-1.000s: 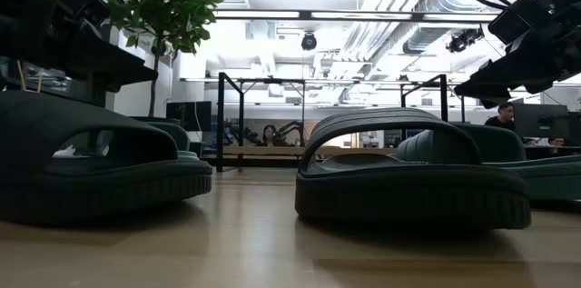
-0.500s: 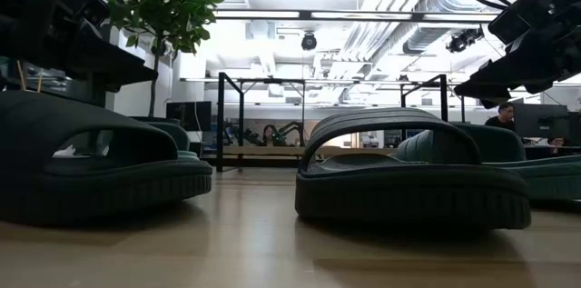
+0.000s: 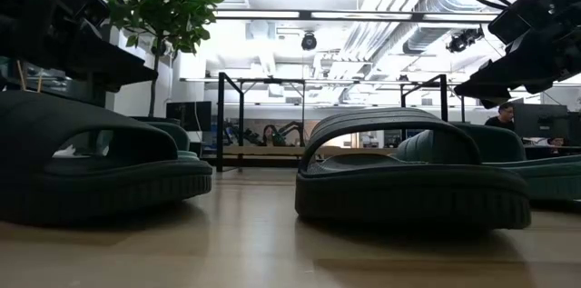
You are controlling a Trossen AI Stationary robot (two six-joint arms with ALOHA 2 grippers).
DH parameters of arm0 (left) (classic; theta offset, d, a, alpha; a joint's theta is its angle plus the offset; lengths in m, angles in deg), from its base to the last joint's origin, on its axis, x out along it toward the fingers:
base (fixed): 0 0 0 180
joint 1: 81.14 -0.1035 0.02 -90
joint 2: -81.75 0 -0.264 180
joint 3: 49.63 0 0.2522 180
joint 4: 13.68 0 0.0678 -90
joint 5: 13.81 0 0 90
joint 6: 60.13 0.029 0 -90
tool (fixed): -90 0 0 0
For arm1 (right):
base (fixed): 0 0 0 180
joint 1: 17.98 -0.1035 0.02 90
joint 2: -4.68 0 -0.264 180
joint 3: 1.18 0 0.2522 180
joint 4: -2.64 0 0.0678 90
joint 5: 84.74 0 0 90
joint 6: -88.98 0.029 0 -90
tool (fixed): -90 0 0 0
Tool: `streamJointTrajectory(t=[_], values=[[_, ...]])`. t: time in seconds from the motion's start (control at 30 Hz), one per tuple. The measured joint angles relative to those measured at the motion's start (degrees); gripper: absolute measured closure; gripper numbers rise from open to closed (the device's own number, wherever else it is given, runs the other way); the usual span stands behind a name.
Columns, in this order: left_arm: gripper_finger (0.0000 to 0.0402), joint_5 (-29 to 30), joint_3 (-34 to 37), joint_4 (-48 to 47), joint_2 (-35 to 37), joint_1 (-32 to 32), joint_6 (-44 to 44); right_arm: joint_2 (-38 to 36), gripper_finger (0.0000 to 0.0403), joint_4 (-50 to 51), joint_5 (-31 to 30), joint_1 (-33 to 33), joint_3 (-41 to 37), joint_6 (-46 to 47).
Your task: Pick and place slides into the shelf
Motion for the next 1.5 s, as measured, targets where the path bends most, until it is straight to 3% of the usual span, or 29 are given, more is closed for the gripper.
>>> streamJointTrajectory(t=[0.9, 1.2, 1.5], values=[[0.0186, 0.0, 0.0, 0.4, 0.0, 0.0, 0.0, 0.0, 0.0237, 0.0, 0.3, 0.0, 0.0, -1.0], [0.0186, 0.0, 0.0, 0.5, 0.0, 0.0, -9.1, 0.0, 0.0237, 0.0, 0.0, 0.0, 0.0, -1.0], [0.0186, 3.9, 0.0, 0.5, 0.0, 0.0, -9.7, 0.0, 0.0237, -0.2, -1.6, 0.0, 0.0, -3.6]])
